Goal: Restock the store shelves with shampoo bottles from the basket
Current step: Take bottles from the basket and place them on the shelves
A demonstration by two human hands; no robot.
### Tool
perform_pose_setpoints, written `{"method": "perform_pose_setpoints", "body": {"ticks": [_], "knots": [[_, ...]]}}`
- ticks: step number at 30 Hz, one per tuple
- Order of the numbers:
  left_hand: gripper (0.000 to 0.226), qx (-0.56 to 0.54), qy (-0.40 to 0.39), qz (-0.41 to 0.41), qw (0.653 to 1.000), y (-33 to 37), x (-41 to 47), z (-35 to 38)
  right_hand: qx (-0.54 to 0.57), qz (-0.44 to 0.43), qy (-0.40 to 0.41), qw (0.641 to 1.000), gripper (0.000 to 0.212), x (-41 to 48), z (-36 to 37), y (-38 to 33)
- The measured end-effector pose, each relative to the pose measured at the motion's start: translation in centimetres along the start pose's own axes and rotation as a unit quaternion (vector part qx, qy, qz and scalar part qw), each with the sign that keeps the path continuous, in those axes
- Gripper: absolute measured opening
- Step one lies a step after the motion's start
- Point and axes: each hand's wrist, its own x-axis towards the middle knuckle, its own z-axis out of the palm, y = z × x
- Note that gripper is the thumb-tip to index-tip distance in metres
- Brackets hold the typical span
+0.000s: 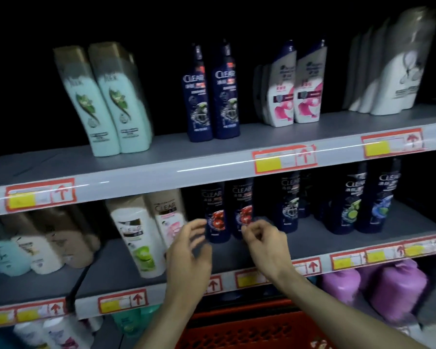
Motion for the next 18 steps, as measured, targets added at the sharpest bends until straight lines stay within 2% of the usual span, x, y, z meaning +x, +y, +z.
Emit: {"method": "perform_pose_setpoints", "body": {"ticks": [3, 6, 9, 11, 14, 17, 18], "knots": [[0.061, -0.019, -0.047, -0.098, 0.994, -1.8, 1.2, 2.1, -0.002, 0.009, 0.015, 1.000, 0.021, 1.7, -0.8, 0.3], [0.065, 0.013, -0.060, -0.151, 0.987, -4.0, 2.9, 3.7, -0.034, 0.011, -0.027, 0.999, 0.046, 2.5, -0.7, 1.3], [0.089, 0.006, -0.066, -0.197, 0.978, -5.9, 4.7, 4.1, 0.011, 0.029, -0.070, 0.997, 0.068, 3.8, -0.6, 1.4], [0.080, -0.020, -0.068, -0.192, 0.979, -6.9, 5.7, 4.2, 0.028, 0.027, -0.108, 0.993, 0.064, 4.3, -0.2, 1.4], [0.076, -0.040, -0.089, -0.180, 0.979, -8.3, 6.3, 4.1, 0.008, -0.002, -0.137, 0.991, 0.047, 4.4, 0.4, 1.7], [0.041, -0.053, -0.090, -0.144, 0.984, -9.4, 6.6, 4.1, 0.015, -0.013, -0.124, 0.992, 0.042, 4.6, 0.8, 2.1], [0.035, -0.054, -0.095, -0.138, 0.984, -9.4, 6.6, 4.2, 0.016, -0.008, -0.122, 0.992, 0.043, 4.8, 0.9, 2.1]]}}
